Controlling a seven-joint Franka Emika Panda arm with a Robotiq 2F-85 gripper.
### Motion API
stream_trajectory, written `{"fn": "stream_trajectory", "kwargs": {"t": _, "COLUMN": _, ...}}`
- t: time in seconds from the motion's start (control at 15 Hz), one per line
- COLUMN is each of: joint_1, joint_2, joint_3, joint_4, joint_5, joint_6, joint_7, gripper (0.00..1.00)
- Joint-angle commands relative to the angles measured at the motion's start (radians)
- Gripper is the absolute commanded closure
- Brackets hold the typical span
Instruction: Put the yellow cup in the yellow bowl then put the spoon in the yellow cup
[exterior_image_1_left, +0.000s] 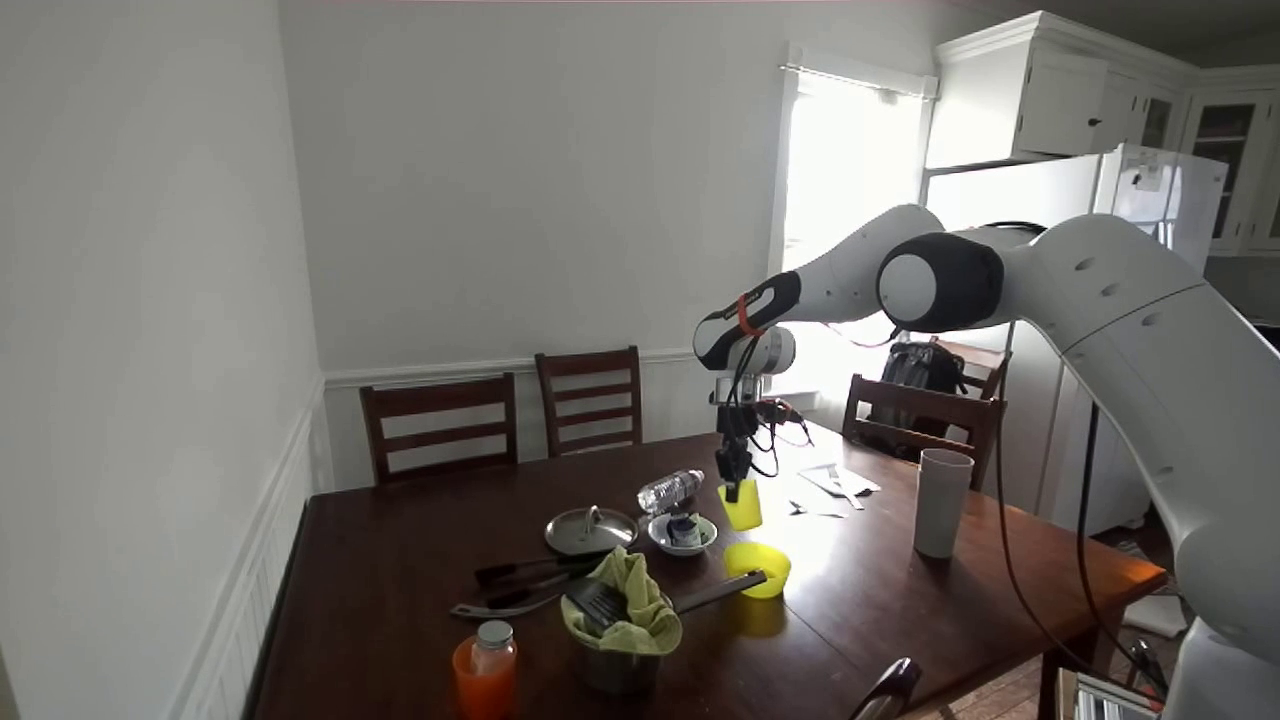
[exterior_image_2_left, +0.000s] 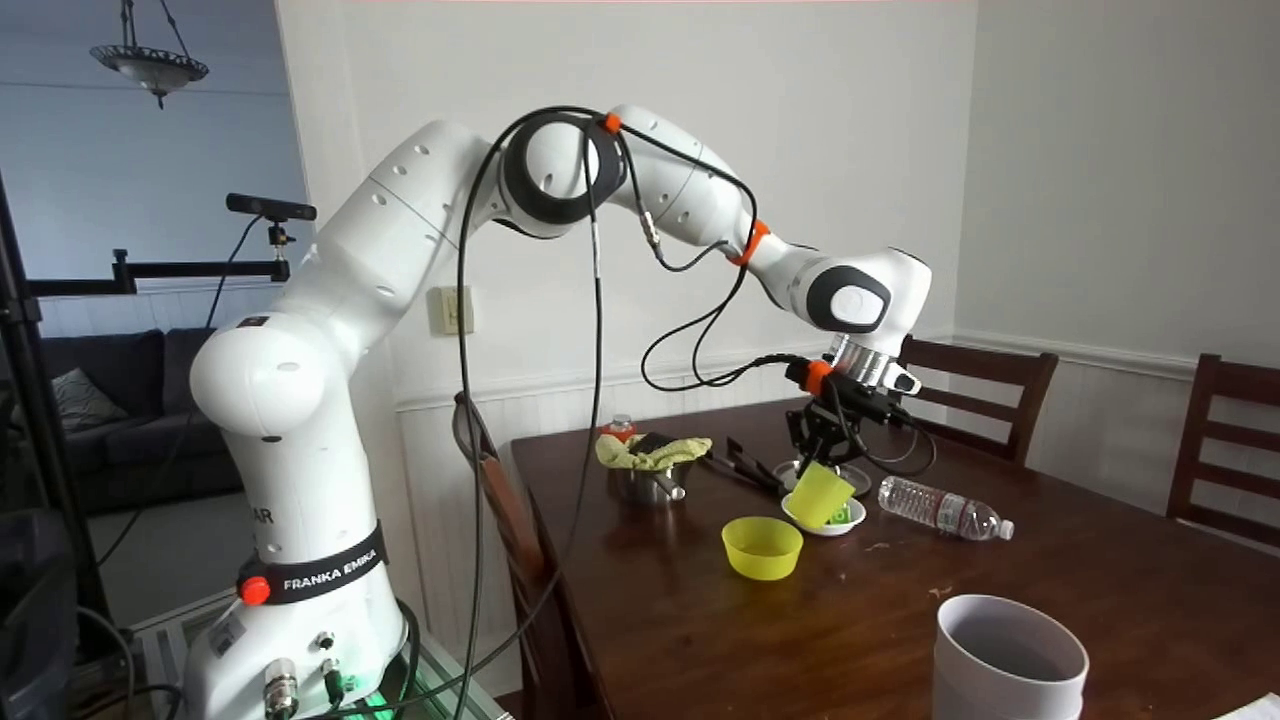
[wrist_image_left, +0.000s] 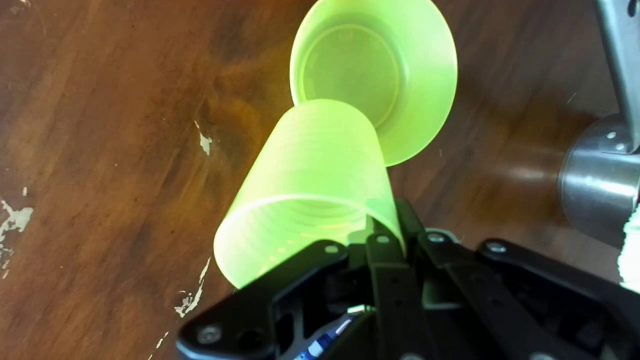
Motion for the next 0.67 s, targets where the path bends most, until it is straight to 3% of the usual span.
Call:
{"fn": "stream_trajectory", "kwargs": {"t": 0.0, "joint_1": 0.026, "joint_2": -0.100, "joint_3": -0.002, "joint_4": -0.152, "joint_5": -0.018, "joint_6": 0.084, "joint_7": 0.090, "gripper": 0.95}}
{"fn": "stream_trajectory", "kwargs": {"t": 0.6, "joint_1": 0.059, "joint_2": -0.241, "joint_3": 0.004, "joint_4": -0.446, "joint_5": -0.021, "joint_6": 0.347, "joint_7": 0.165, "gripper": 0.95}}
